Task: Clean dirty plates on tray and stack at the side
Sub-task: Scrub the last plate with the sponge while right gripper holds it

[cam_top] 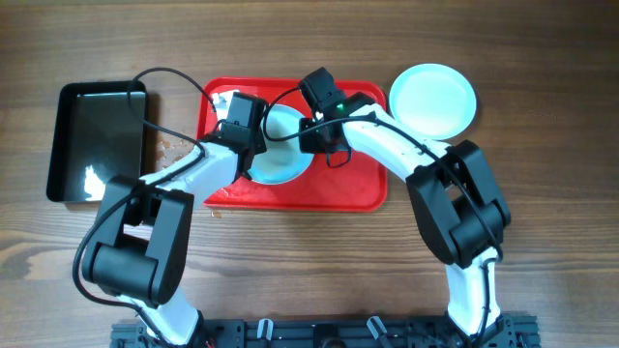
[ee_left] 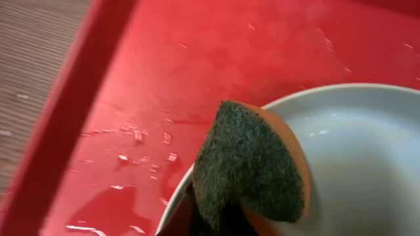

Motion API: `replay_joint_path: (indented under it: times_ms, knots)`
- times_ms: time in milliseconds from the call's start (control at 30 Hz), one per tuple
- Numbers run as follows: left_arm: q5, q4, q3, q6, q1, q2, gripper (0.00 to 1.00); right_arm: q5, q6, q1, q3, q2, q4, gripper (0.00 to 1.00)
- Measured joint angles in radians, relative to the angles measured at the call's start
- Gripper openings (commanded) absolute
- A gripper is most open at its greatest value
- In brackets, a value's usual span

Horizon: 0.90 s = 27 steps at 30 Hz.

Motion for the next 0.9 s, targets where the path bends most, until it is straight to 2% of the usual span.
replay_joint_path:
  times_ms: [333,433,567,733,900]
  knots:
    - [-0.182,-0.022,0.000,0.000,-0.001,-0.084,0.04,-0.017,0.000,0.008,0.000,0.000,-0.013,0.04]
    - [-0.162,-0.024,0.000,0.000,0.000,-0.137,0.04,-0.016,0.000,0.007,0.000,0.000,-0.013,0.04]
    - [-0.005,-0.045,0.001,0.000,0.000,-0.162,0.04,-0.014,0.001,0.007,0.000,0.000,-0.013,0.04]
    - [0.284,-0.061,0.001,0.000,0.000,-0.115,0.04,-0.014,0.001,0.007,0.000,0.000,-0.013,0.04]
    - [0.427,-0.104,0.001,0.000,-0.002,-0.042,0.04,-0.012,0.001,0.007,0.000,0.000,-0.015,0.04]
